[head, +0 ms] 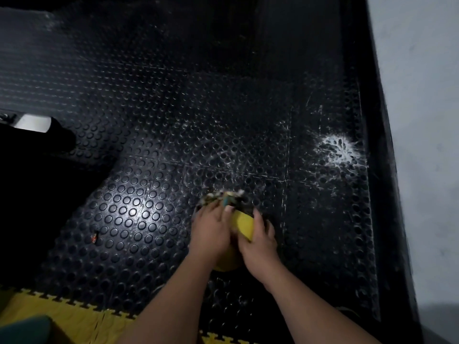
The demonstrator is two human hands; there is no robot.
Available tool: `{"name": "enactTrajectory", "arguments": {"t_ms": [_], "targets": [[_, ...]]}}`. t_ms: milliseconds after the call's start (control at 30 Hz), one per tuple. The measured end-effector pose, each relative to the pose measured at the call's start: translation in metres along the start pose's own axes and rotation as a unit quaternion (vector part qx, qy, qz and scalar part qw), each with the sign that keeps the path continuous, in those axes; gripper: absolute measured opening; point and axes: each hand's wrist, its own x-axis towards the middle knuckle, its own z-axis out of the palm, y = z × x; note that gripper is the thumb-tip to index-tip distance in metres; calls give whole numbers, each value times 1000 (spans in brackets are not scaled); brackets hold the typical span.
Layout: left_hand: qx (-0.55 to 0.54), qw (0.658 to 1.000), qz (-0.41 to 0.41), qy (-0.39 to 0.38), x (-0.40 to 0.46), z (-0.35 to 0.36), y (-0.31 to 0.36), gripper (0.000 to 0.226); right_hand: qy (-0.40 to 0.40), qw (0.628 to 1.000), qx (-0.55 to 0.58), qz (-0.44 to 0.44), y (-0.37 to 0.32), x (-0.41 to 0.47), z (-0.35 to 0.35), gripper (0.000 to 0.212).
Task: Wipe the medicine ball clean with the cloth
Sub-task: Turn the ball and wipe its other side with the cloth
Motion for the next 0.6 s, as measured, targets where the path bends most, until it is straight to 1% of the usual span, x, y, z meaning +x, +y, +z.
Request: {"name": "enactTrajectory", "arguments": {"t_ms": [33,67,100,133,167,200,233,267,300,333,367,400,433,500,533,567,600], "targets": [[-60,996,-67,4,10,-5,-3,50,-4,1000,-3,-5,-1,-2,1,79],[-81,991,-108,-1,14,-10,-1,49,-4,1000,-7,-8,-2,-3,3,80],[-58,993,-104,-3,14,-13,3,48,0,1000,-10,-10,-2,-2,5,79],[-15,998,-66,0,9,-10,7,47,5,1000,-12,-9,-1,-2,5,76],[34,999,-5,-8,-1,-2,12,46,9,1000,-14,-4,0,0,3,73],[65,997,40,-21,-7,7,11,47,13,1000,-15,1,2,3,2,73],[71,995,61,-27,-10,10,10,51,11,1000,-14,3,5,6,0,74],[43,998,47,-24,-7,6,5,55,3,1000,-12,1,7,5,0,76],[-3,1000,-1,-14,1,-3,1,58,-2,1000,-10,-8,8,2,1,79],[-53,996,-65,-13,7,-12,1,57,-5,1000,-11,-20,8,0,3,82],[-77,989,-124,-16,15,-17,-3,54,-6,1000,-13,-27,8,-3,6,84],[-72,986,-146,-26,15,-22,2,51,-2,1000,-14,-28,8,-4,8,84],[-46,991,-126,-27,13,-20,7,48,2,999,-14,-28,9,-4,10,83],[-19,999,-23,-12,-5,-8,19,42,2,1000,-10,-25,10,0,6,79],[-29,1000,7,-7,-10,-2,18,39,-1,1000,-7,-21,11,3,2,78],[-68,998,-6,2,-7,-2,12,37,-7,1000,-2,-19,13,5,0,79],[-101,994,-47,5,0,-7,4,37,-16,1000,3,-23,13,5,-1,81]]}}
